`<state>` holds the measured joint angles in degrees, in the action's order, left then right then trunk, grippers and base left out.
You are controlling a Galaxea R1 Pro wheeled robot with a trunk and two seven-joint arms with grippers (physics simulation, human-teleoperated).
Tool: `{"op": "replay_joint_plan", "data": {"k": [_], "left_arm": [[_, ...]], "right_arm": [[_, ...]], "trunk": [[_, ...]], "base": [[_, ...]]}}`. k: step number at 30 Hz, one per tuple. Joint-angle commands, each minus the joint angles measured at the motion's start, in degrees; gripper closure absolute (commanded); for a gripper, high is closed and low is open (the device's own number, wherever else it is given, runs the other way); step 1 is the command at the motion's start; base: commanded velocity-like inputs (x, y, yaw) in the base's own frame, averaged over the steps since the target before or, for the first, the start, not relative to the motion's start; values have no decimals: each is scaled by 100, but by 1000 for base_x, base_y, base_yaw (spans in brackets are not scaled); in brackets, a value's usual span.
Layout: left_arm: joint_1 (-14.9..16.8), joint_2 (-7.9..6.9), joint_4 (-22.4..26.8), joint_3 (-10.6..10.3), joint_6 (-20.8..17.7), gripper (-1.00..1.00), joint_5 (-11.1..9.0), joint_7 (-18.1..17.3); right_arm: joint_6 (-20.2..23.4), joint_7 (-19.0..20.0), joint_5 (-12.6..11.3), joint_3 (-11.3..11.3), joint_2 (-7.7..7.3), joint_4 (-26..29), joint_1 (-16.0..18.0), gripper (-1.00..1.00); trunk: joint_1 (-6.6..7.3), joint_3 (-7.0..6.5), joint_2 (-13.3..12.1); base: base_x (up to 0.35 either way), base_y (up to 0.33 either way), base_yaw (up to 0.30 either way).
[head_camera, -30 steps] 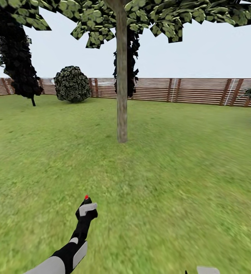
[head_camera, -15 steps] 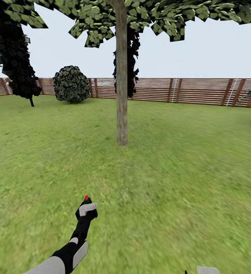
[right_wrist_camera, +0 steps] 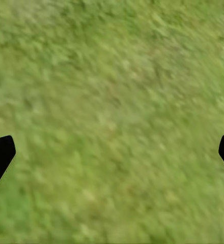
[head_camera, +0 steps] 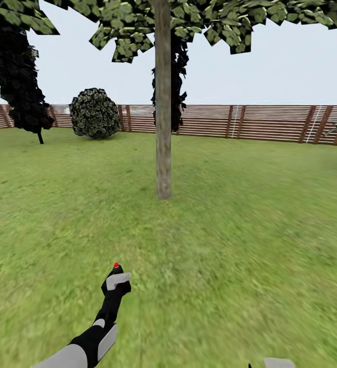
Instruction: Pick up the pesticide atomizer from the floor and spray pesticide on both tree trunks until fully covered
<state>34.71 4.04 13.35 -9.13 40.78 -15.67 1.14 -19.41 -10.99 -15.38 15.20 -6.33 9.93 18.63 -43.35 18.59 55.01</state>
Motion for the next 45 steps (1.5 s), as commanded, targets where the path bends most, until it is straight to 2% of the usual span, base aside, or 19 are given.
{"op": "replay_joint_plan", "data": {"k": [1, 45], "left_arm": [[0, 0, 1, -1, 0, 100, 2, 0], [0, -1, 1, -1, 0, 100, 2, 0]], "right_arm": [[1, 0, 0, 0, 0, 0, 0, -100], [-2, 0, 9, 0, 0, 0, 0, -100]], "trunk": [[0, 0, 0], [0, 0, 0]], "base": [[350, 0, 0], [350, 0, 0]]}}
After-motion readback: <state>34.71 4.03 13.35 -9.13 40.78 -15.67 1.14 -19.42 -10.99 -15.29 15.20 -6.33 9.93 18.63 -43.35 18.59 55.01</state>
